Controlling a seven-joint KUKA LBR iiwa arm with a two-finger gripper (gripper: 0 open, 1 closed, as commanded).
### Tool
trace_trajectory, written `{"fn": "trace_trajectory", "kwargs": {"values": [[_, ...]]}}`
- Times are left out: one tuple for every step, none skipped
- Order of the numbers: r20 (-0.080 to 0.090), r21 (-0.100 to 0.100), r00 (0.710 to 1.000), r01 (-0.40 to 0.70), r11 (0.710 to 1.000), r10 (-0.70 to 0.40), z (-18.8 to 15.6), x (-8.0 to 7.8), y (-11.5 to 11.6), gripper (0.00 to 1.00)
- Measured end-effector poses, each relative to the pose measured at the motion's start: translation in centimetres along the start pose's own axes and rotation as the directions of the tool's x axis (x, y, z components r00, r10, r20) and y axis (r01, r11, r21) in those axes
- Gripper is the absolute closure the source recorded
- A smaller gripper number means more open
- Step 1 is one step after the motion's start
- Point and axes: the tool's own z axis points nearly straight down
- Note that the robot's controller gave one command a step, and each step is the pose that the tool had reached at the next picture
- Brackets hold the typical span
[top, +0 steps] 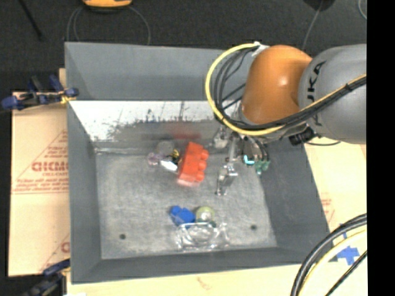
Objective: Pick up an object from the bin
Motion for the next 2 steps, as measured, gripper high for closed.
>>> {"fn": "trace_trajectory", "kwargs": {"values": [[0.029,0.000,0.995,0.091,0.996,-0.091,8.2,-6.1,-0.9,0.00],[0.012,0.004,0.860,0.510,0.860,-0.510,6.7,-6.6,1.1,0.00]]}}
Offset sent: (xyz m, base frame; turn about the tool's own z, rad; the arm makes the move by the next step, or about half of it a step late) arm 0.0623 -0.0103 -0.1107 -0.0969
